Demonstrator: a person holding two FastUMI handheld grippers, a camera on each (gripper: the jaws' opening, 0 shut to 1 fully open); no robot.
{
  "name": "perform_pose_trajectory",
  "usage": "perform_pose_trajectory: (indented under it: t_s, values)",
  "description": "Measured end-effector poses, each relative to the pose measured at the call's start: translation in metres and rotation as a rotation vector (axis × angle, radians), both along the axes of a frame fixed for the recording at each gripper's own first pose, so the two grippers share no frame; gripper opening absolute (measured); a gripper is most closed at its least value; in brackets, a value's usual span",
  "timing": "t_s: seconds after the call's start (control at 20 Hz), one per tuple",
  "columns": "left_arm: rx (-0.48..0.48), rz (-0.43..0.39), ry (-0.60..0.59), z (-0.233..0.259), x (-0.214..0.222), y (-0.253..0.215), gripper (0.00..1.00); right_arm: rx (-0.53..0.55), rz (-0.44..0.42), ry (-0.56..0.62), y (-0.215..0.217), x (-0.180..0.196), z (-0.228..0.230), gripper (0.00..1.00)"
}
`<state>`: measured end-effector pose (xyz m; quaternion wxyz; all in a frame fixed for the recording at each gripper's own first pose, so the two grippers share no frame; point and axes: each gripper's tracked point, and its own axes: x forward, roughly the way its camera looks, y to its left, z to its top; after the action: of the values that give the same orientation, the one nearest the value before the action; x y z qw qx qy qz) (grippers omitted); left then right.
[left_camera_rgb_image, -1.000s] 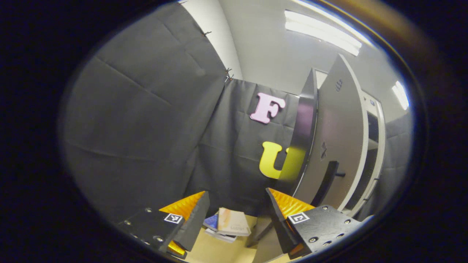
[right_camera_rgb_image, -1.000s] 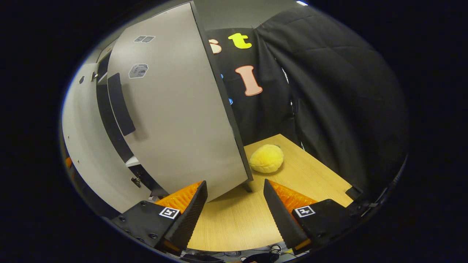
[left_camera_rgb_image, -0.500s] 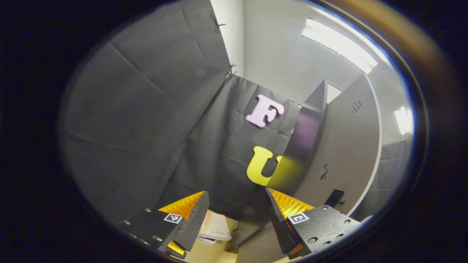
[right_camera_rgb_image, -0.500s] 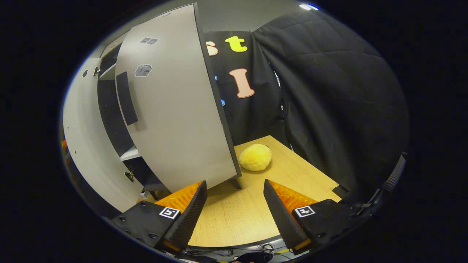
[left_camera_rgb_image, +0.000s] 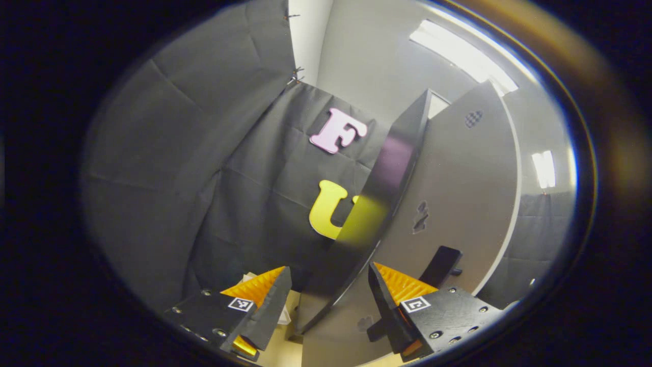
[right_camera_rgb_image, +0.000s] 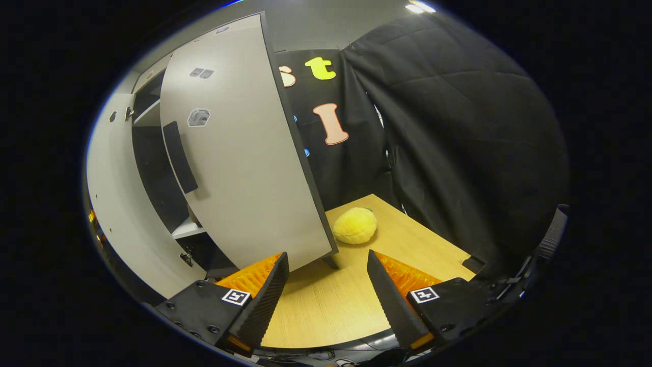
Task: Grab one shoe with the right hand and put it into the shoe cabinet, grab the other shoe with the left hand and put it into the shoe cabinet; then close the right door with the right hand and the left door with the left hand.
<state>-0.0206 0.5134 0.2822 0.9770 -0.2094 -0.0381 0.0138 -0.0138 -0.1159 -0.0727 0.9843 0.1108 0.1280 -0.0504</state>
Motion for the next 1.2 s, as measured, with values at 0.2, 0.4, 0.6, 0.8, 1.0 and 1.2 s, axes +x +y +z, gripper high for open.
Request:
perform_pose_trajectory:
  t_s: [0.2, 0.4, 0.6, 0.8, 1.0, 1.2]
  values:
    - [0.059, 0.052, 0.023, -0.003, -0.001, 0.003, 0.88, -0.004, 0.032, -0.001, 0.008, 0.01, -0.001, 0.98]
    - [0.146, 0.101, 0.029, 0.0, -0.002, 0.004, 0.88, -0.004, 0.057, -0.003, 0.01, 0.015, -0.006, 0.98]
    - [0.283, 0.135, 0.051, 0.013, -0.004, -0.004, 0.88, 0.039, 0.061, 0.01, 0.016, 0.016, -0.016, 0.98]
    - [0.309, 0.104, 0.063, 0.015, -0.001, -0.026, 0.88, 0.05, 0.076, 0.017, 0.022, 0.017, -0.021, 0.98]
    - [0.321, 0.078, 0.064, 0.016, 0.005, -0.052, 0.88, 0.028, 0.086, 0.005, 0.022, 0.016, -0.018, 0.98]
    - [0.307, 0.107, 0.07, 0.016, 0.002, -0.07, 0.9, 0.019, 0.075, -0.007, 0.016, 0.009, -0.018, 0.98]
